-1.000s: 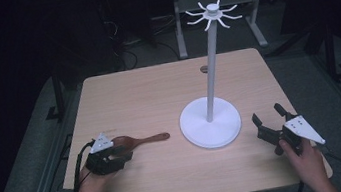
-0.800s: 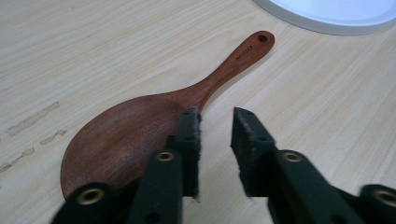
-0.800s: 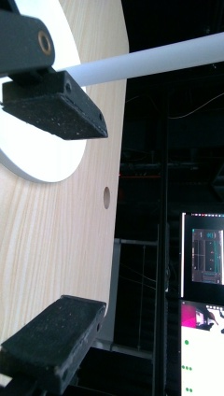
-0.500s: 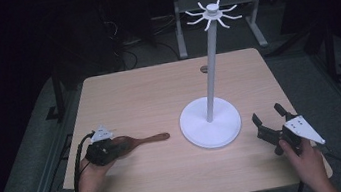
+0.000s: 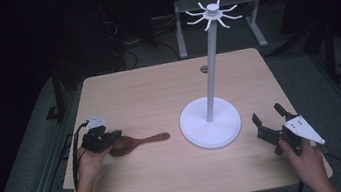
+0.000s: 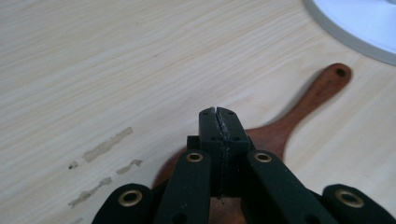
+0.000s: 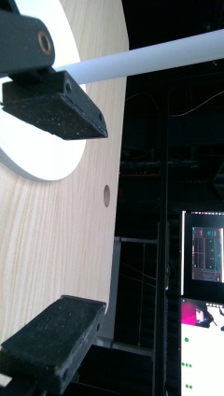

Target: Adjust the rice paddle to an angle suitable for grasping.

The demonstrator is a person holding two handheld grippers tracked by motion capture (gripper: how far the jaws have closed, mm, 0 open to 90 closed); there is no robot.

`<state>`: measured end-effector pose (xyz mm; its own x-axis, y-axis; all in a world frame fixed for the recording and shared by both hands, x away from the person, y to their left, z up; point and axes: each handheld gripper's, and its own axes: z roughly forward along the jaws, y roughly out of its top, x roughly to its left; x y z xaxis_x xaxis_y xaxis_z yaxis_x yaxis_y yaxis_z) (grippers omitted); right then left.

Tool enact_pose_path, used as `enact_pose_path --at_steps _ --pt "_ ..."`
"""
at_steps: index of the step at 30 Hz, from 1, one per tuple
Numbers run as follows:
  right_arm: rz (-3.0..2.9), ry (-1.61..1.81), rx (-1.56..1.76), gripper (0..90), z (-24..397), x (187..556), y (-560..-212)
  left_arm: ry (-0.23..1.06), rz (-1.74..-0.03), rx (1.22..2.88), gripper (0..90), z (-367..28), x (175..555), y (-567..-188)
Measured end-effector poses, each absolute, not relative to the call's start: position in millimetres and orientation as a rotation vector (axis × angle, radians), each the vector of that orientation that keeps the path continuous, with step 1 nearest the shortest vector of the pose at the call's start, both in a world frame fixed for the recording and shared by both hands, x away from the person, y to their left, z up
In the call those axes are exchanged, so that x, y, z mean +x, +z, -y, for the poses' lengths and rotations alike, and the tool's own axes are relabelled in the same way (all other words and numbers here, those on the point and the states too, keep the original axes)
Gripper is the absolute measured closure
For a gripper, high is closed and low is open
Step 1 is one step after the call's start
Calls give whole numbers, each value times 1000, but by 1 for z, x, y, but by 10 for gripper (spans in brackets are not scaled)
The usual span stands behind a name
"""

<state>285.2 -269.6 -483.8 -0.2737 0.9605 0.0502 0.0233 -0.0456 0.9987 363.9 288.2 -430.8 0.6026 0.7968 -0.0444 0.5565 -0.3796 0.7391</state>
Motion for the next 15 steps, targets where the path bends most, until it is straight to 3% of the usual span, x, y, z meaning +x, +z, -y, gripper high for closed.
enact_pose_path --at_steps 10,15 --pt "-1401 1441 1113 135 270 285 -484 502 -1130 2056 897 -302 381 -449" --pt "-1401 1441 1112 135 270 286 -484 480 -1125 2049 897 -303 387 -452"
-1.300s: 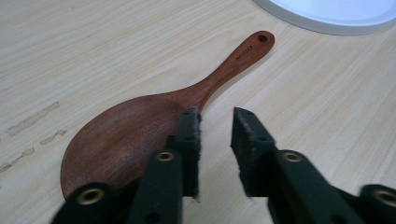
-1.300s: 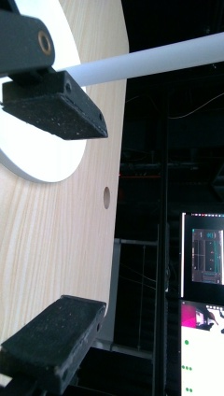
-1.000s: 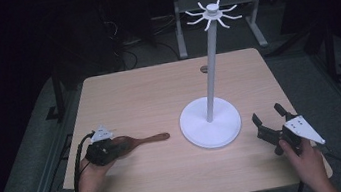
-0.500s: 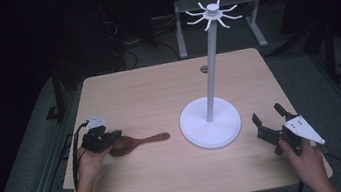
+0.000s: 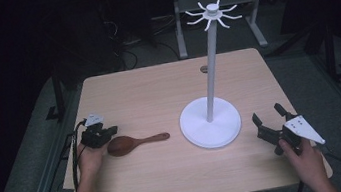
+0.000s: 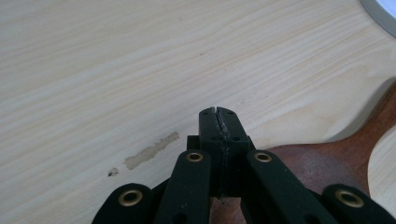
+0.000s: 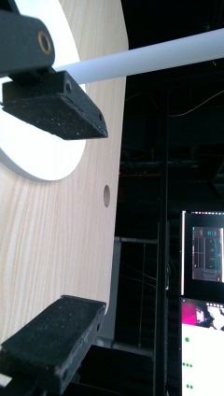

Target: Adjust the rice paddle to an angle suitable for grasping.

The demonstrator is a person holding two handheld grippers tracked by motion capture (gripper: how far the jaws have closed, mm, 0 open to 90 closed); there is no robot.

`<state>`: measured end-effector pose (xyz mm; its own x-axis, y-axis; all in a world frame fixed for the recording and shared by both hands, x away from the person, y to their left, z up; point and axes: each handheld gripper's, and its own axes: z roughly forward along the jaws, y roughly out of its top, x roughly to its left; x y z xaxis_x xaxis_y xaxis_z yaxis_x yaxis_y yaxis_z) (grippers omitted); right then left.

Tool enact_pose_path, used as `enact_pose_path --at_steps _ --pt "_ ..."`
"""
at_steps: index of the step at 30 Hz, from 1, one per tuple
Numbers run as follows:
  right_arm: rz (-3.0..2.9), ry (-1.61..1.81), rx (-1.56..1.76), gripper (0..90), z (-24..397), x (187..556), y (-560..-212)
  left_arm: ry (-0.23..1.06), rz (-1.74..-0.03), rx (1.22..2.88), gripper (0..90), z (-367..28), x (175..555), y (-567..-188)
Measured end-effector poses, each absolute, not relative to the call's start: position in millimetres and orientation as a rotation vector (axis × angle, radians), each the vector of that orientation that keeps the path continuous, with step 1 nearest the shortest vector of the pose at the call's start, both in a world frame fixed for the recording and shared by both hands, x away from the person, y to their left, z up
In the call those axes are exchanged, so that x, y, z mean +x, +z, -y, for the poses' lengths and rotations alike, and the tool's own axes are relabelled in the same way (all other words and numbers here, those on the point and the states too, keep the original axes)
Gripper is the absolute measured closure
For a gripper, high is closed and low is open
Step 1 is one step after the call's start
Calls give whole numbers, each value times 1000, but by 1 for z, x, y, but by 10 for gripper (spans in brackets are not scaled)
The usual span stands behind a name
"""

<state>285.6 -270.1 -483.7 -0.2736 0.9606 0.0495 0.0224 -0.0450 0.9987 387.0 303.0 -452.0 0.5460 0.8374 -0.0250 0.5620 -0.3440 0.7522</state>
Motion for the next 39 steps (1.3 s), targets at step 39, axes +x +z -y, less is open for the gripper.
enact_pose_path --at_steps 39 --pt "-1402 1441 1112 135 270 286 -484 326 -1095 2179 897 -298 357 -456"
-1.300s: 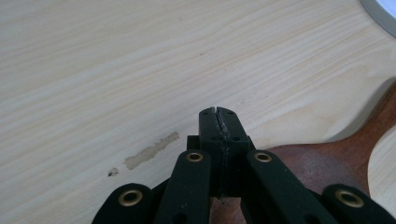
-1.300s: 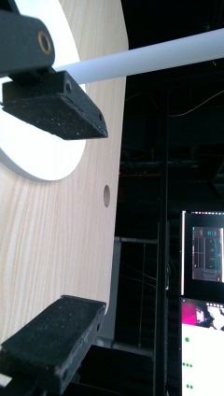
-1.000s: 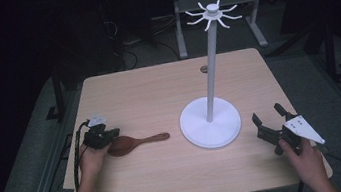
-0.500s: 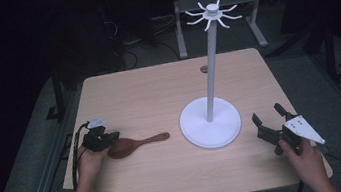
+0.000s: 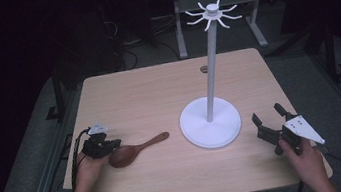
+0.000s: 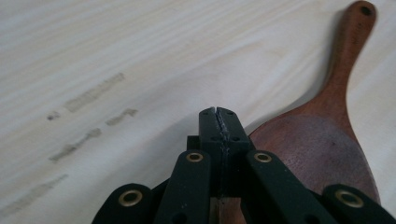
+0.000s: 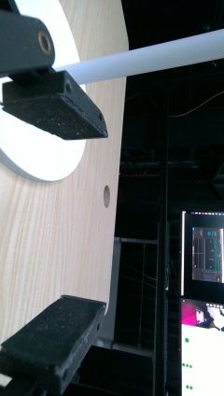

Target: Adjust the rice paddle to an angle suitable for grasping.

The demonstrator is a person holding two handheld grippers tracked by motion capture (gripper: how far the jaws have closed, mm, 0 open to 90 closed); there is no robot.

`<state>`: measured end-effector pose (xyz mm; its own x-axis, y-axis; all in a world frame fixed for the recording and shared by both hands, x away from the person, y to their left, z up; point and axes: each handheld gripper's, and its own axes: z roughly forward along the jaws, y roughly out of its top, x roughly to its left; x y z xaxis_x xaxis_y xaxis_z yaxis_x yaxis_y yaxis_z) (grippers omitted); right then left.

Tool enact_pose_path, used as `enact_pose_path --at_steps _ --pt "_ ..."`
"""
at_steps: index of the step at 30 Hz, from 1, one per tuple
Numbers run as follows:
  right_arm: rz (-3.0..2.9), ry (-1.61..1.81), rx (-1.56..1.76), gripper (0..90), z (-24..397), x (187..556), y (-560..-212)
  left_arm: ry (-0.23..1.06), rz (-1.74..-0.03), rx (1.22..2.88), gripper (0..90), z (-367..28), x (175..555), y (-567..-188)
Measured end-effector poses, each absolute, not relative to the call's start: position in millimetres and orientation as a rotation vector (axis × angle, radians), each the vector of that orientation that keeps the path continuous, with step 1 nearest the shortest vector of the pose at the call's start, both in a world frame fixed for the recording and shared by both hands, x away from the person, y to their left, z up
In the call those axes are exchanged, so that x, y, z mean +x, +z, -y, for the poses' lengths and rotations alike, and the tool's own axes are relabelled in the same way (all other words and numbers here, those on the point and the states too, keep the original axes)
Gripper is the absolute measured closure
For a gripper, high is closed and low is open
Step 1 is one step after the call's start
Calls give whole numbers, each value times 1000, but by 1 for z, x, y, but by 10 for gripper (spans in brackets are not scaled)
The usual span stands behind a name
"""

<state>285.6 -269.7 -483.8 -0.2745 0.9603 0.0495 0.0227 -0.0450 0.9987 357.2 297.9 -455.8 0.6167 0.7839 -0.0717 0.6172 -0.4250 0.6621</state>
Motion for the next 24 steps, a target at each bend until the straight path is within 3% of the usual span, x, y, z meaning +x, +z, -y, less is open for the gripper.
enact_pose_path --at_steps 24 --pt "-1403 1442 1110 135 270 286 -484 259 -1073 2213 897 -288 324 -454"
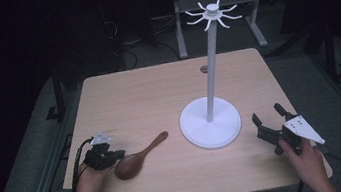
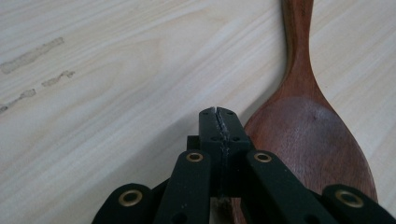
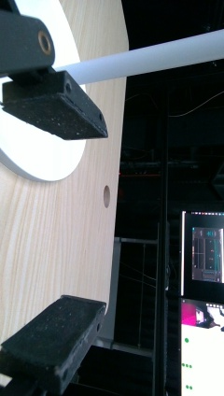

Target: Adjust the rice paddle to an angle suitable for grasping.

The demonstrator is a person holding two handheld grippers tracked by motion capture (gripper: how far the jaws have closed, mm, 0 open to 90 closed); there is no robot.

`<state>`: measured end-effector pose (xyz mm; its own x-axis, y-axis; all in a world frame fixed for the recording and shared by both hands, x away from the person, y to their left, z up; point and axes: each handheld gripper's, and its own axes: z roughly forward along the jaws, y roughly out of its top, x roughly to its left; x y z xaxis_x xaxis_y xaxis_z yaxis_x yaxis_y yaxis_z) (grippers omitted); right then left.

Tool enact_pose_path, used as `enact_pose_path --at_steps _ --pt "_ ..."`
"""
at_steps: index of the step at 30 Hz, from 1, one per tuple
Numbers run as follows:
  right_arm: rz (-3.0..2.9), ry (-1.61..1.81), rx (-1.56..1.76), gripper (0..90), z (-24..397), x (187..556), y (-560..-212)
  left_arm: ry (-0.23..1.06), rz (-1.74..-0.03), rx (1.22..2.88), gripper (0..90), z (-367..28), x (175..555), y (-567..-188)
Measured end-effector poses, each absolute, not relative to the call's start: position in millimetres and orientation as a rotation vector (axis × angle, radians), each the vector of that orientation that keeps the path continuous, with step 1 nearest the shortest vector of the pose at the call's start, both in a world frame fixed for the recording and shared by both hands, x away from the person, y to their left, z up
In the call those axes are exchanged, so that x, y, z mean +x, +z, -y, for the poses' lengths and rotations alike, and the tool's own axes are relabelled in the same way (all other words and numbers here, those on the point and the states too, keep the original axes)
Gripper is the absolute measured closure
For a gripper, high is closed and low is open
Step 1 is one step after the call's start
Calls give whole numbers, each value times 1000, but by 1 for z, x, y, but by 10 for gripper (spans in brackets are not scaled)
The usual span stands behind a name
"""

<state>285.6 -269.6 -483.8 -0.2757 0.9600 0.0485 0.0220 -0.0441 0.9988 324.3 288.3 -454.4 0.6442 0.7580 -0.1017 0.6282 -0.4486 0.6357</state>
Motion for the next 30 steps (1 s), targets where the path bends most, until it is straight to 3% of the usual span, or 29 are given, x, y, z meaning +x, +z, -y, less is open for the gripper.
enact_pose_path --at_steps 30 --pt "-1404 1440 1107 135 269 286 -484 225 -1085 2212 895 -294 287 -447"
